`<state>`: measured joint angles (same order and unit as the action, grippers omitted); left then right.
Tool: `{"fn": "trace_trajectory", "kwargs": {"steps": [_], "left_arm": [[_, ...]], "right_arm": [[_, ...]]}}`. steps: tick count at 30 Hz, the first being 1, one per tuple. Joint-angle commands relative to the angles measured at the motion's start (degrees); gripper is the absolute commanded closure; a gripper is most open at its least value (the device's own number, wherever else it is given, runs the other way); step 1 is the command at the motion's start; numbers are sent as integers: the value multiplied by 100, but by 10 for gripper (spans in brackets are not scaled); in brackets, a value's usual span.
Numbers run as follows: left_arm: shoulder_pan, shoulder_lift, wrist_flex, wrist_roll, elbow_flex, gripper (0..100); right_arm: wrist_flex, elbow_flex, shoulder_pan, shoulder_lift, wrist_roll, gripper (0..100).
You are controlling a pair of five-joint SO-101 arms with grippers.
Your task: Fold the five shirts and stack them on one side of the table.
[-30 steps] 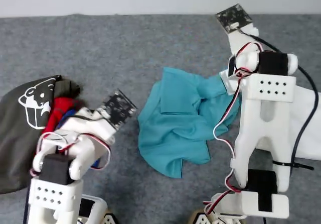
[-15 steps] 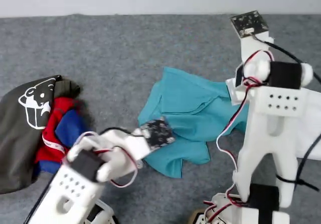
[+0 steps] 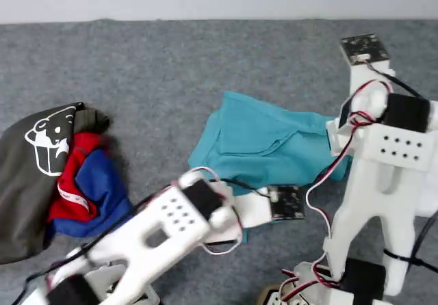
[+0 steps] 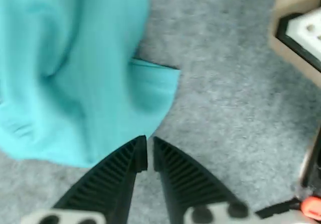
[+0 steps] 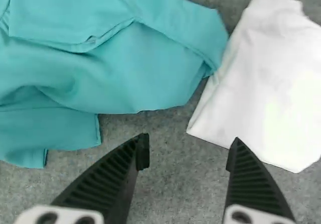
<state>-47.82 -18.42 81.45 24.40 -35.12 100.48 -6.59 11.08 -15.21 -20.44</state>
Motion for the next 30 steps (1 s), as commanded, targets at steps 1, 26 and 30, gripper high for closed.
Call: {"fn": "trace_trajectory", "kwargs": {"steps": [1,26,30], "left_arm": [[-167,765,70,-62,629,854],[-141,4114,18,-53,2448,837],[0,4484,26,-387,2721,838]], "right_arm": [[233,-44,233,-251,53,751],[233,-44,277,-251,53,751],[233,-44,286,-251,53,751]]}}
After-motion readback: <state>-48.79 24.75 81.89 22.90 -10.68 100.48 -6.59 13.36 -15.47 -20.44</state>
